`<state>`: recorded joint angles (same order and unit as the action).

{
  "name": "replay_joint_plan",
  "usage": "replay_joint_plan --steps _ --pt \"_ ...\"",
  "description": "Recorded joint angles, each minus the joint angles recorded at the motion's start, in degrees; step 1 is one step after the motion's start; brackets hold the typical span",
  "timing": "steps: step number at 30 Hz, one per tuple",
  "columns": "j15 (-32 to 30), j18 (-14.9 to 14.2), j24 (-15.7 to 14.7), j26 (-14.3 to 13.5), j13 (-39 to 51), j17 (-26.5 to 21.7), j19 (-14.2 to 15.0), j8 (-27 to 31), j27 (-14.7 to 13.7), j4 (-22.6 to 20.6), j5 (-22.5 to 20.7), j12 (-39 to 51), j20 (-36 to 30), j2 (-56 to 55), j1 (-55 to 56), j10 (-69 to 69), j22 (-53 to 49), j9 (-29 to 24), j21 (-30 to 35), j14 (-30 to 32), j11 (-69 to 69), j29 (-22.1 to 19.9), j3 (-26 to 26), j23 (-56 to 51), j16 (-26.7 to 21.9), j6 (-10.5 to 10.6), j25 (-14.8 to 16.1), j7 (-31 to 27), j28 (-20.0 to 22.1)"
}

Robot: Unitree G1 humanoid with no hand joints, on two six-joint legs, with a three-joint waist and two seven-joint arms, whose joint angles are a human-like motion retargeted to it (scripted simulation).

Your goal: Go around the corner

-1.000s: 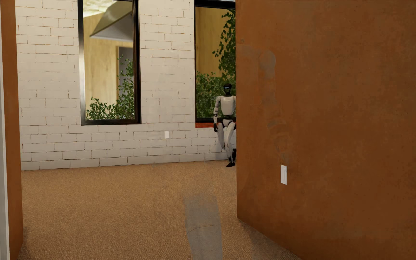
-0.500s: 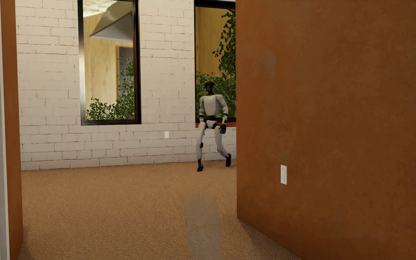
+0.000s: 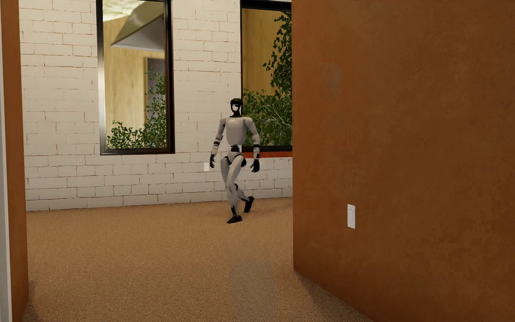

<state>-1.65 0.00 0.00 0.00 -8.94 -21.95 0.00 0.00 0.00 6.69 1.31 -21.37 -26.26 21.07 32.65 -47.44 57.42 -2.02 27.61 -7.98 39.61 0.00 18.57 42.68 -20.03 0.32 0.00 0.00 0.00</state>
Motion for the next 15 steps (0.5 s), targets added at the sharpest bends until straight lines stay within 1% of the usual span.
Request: replay_joint_plan --steps 1,2,3,4,5,6,7,8,9,10,11,12,13,14,15 --pt "-9.75 0.00 0.00 0.00 -1.30 0.67 0.00 0.00 0.00 -1.96 0.37 0.60 0.44 -4.00 -3.00 -3.21 1.45 -0.64 -0.58 -2.84 11.70 0.00 -1.28 2.87 0.27 -0.14 0.00 0.00 0.00" --pt "-12.67 0.00 0.00 0.00 -2.49 0.70 0.00 0.00 0.00 -6.31 1.46 0.59 2.09 -11.15 -7.08 -2.73 -0.35 -1.76 0.21 -6.02 26.69 0.00 -2.19 3.78 0.63 -0.99 0.00 0.00 0.00" --pt "-7.49 0.00 0.00 0.00 -2.01 1.11 0.00 0.00 0.00 -8.00 0.40 0.68 2.00 -16.64 -13.32 -0.13 -1.43 -2.82 3.98 -7.57 35.98 0.00 -5.12 6.42 0.64 -0.64 0.00 0.00 0.00" --pt "-2.88 0.00 0.00 0.00 -2.84 2.54 0.00 0.00 0.00 -7.74 -2.26 1.67 2.13 -23.11 -18.60 2.39 -3.26 -3.21 2.23 -8.00 40.61 0.00 -8.48 8.19 0.78 0.95 0.00 0.00 0.00" --pt "-3.02 0.00 0.00 0.00 -4.88 1.41 0.00 0.00 0.00 -7.89 -4.07 2.01 1.94 -29.20 -24.35 6.32 -6.36 -3.32 4.81 -8.15 39.07 0.00 -12.16 5.35 0.29 2.16 0.00 0.00 0.00" --pt "-5.70 0.00 0.00 0.00 -5.89 3.59 0.00 0.00 0.00 -7.90 -5.24 2.22 2.93 -33.39 -30.56 10.52 -8.80 -3.59 2.25 -8.22 30.99 0.00 -15.85 9.72 -0.08 2.97 0.00 0.00 0.00" --pt "-9.71 0.00 0.00 0.00 -6.96 2.41 0.00 0.00 0.00 -7.64 -6.12 3.19 3.55 -39.46 -34.14 13.03 -11.84 -3.06 6.29 -8.56 21.24 0.00 -17.32 9.07 -0.52 3.56 0.00 0.00 0.00" --pt "-12.20 0.00 0.00 0.00 -8.66 2.10 0.00 0.00 0.00 -5.77 -6.87 3.48 4.15 -40.63 -40.60 15.95 -14.31 -3.76 6.55 -9.71 8.66 0.00 -21.08 9.53 -0.55 5.07 0.00 0.00 0.00" --pt "-9.14 0.00 0.00 0.00 -9.49 2.07 0.00 0.00 0.00 -6.05 -5.76 5.08 4.72 -43.93 -43.94 17.36 -16.00 -3.14 6.73 -11.36 -2.11 0.00 -22.56 9.42 -1.13 4.68 0.00 0.00 0.00" --pt "2.64 0.00 0.00 0.00 -9.89 2.11 0.00 0.00 0.00 -6.15 -4.86 6.60 5.84 -46.15 -46.67 18.25 -17.52 -2.63 6.99 -13.35 -11.01 0.00 -24.31 9.59 -1.76 4.18 0.00 0.00 0.00" --pt "17.05 0.00 0.00 0.00 -10.39 1.89 0.00 0.00 0.00 -5.57 -3.27 8.01 6.77 -48.26 -48.62 17.14 -18.11 -2.15 7.76 -14.53 -13.01 0.00 -25.71 9.53 -2.10 3.97 0.00 0.00 0.00" --pt "20.97 0.00 0.00 0.00 -11.13 1.46 0.00 0.00 0.00 -4.42 -2.12 8.94 7.69 -49.60 -50.75 16.00 -18.06 -2.19 8.52 -14.11 -12.86 0.00 -27.39 9.09 -2.14 4.33 0.00 0.00 0.00" --pt "12.71 0.00 0.00 0.00 -11.68 1.18 0.00 0.00 0.00 -2.86 -2.15 9.20 8.95 -50.89 -53.52 14.62 -16.99 -2.70 8.71 -10.84 -12.49 0.00 -28.88 9.29 -1.73 4.98 0.00 0.00 0.00" --pt "-0.59 0.00 0.00 0.00 -12.12 1.20 0.00 0.00 0.00 -0.68 -3.53 8.39 9.75 -52.81 -54.23 10.81 -15.95 -1.91 8.91 -4.45 -8.01 0.00 -29.10 9.88 -1.36 6.02 0.00 0.00 0.00" --pt "-10.57 0.00 0.00 0.00 -12.26 1.34 0.00 0.00 0.00 1.96 -6.71 7.13 10.31 -53.98 -51.54 3.03 -14.51 -1.02 9.08 5.97 -3.42 0.00 -28.19 10.58 -0.63 8.21 0.00 0.00 0.00"
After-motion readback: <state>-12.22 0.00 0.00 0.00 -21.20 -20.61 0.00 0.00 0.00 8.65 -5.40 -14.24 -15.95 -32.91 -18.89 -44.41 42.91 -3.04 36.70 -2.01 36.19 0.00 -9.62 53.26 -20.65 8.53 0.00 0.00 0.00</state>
